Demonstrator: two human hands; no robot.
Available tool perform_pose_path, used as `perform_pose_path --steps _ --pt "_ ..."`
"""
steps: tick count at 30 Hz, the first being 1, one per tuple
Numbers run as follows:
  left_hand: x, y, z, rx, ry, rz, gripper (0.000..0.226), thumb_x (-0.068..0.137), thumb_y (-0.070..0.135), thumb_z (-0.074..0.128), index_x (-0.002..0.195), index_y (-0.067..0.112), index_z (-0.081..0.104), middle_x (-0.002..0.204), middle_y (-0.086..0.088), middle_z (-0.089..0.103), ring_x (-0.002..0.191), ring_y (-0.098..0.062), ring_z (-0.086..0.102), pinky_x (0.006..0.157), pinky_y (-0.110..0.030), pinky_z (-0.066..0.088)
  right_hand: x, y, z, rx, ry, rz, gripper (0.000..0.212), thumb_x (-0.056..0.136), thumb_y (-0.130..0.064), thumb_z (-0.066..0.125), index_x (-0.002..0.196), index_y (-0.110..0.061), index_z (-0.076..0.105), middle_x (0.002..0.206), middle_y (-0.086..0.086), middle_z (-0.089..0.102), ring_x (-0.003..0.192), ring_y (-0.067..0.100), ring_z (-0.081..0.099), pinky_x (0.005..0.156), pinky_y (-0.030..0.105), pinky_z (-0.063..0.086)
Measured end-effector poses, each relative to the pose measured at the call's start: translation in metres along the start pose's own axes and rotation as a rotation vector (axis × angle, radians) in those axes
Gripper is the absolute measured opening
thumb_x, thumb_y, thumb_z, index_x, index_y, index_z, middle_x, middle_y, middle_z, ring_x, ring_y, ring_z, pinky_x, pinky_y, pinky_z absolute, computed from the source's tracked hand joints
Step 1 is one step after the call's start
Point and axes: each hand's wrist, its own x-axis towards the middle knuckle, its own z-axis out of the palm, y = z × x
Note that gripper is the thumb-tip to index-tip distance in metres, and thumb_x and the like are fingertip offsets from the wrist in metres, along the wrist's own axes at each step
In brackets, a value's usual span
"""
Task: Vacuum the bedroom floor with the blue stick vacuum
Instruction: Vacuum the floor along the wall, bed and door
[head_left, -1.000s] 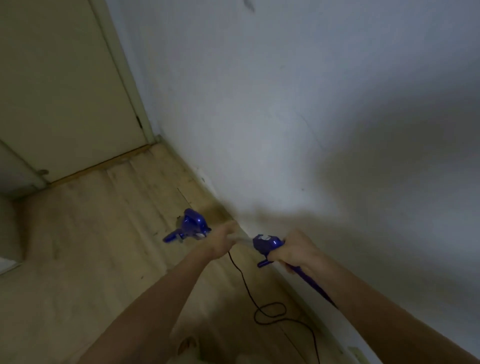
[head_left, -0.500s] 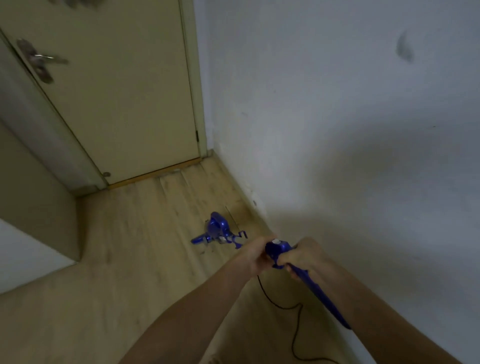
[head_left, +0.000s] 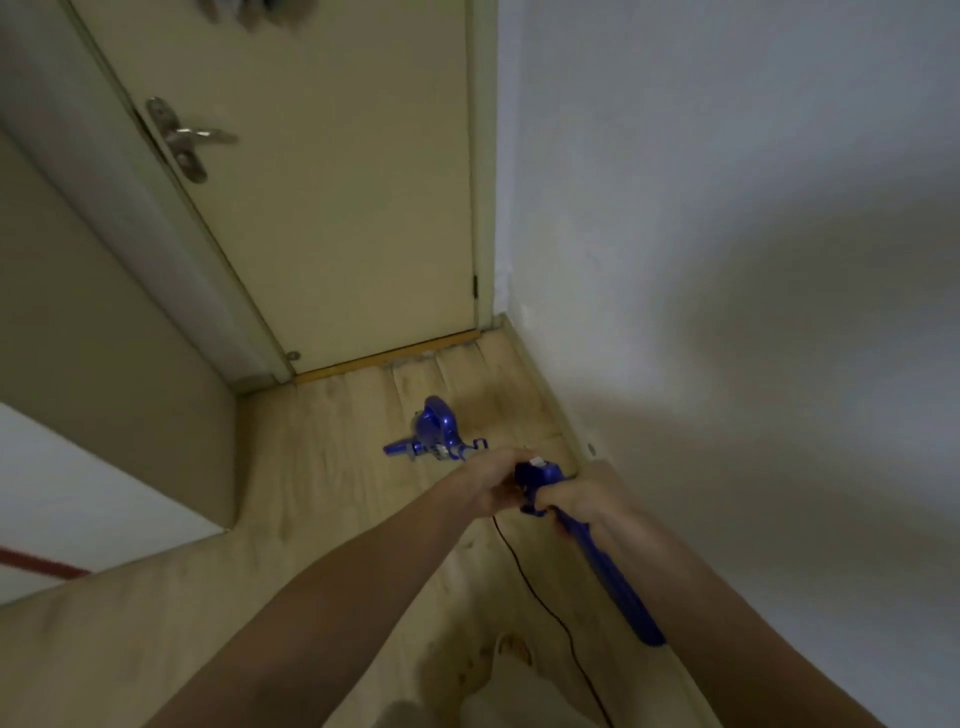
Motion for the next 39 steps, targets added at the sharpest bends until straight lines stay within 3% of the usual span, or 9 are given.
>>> perform_pose_path --steps 5,9,14,22,26,31,34,37,39 --pt "0.037 0.074 -0.020 -0.007 0.082 0.012 0.011 0.094 0.010 0.059 0.083 0.007 0.056 0.084 -0.009 0.062 0.076 -0.018 0.061 0.072 -0.032 0.054 0.045 -0.075 0.012 -0.009 -0.040 -0.048 0.010 0.076 0.000 0.073 0.077 0.000 0.063 0.048 0.006 0.061 0.036 0.013 0.054 0.043 0.023 0.045" --pt "0.073 0.126 -0.047 -0.021 0.086 -0.024 0.011 0.093 0.012 0.062 0.085 0.007 0.055 0.089 -0.010 0.062 0.090 -0.024 0.063 0.095 -0.042 0.052 0.086 -0.126 0.027 -0.041 -0.032 -0.050 0.010 0.078 -0.001 0.072 0.082 0.002 0.064 0.052 0.007 0.061 0.035 0.011 0.052 0.041 0.022 0.044" --pt "0.121 0.182 -0.092 0.010 0.017 -0.073 0.013 0.095 0.013 0.059 0.101 0.002 0.057 0.091 -0.011 0.062 0.082 -0.022 0.063 0.091 -0.041 0.052 0.135 -0.183 0.065 -0.040 0.008 0.042 0.015 0.081 -0.001 0.069 0.071 -0.002 0.057 0.036 0.000 0.053 0.028 0.008 0.047 0.038 0.022 0.041" --pt "0.178 0.278 -0.189 0.281 -0.155 -0.150 0.018 0.094 0.017 0.061 0.085 0.004 0.052 0.090 -0.009 0.059 0.086 -0.023 0.061 0.100 -0.043 0.048 0.177 -0.279 0.161 0.100 0.161 0.159 0.011 0.080 -0.001 0.070 0.074 0.002 0.061 0.057 0.011 0.060 0.045 0.018 0.055 0.049 0.028 0.050" --pt "0.209 0.318 -0.215 0.450 -0.256 -0.188 0.012 0.095 0.015 0.059 0.089 0.005 0.055 0.096 -0.011 0.060 0.092 -0.027 0.063 0.083 -0.040 0.055 0.189 -0.319 0.189 0.211 0.201 0.246 0.018 0.086 -0.002 0.065 0.072 -0.002 0.053 0.059 0.011 0.055 0.045 0.016 0.052 0.044 0.024 0.046" --pt "0.250 0.366 -0.231 0.603 -0.361 -0.220 0.012 0.095 0.015 0.059 0.090 0.004 0.057 0.085 -0.009 0.059 0.074 -0.022 0.060 0.060 -0.032 0.052 0.227 -0.359 0.211 0.322 0.308 0.278 0.014 0.086 -0.003 0.064 0.078 -0.001 0.053 0.064 0.011 0.057 0.050 0.018 0.055 0.052 0.027 0.050" --pt "0.287 0.391 -0.239 0.650 -0.366 -0.205 0.012 0.093 0.018 0.062 0.091 0.007 0.057 0.089 -0.010 0.057 0.082 -0.023 0.058 0.066 -0.032 0.052 0.260 -0.382 0.226 0.376 0.341 0.281 0.011 0.086 -0.006 0.065 0.089 0.000 0.057 0.065 0.009 0.059 0.049 0.015 0.055 0.047 0.023 0.047" --pt "0.315 0.418 -0.239 0.663 -0.346 -0.206 0.024 0.094 0.020 0.061 0.109 0.003 0.058 0.090 -0.009 0.060 0.077 -0.020 0.060 0.056 -0.027 0.051 0.295 -0.405 0.235 0.458 0.370 0.306 0.014 0.084 -0.010 0.067 0.084 -0.004 0.055 0.070 0.007 0.061 0.057 0.016 0.059 0.060 0.028 0.053" --pt "0.327 0.434 -0.240 0.715 -0.335 -0.204 0.015 0.095 0.020 0.058 0.100 0.005 0.057 0.076 -0.006 0.056 0.062 -0.015 0.055 0.040 -0.021 0.044 0.312 -0.420 0.241 0.523 0.398 0.320 0.019 0.084 -0.010 0.068 0.077 -0.007 0.050 0.070 0.008 0.062 0.059 0.017 0.059 0.067 0.032 0.056"
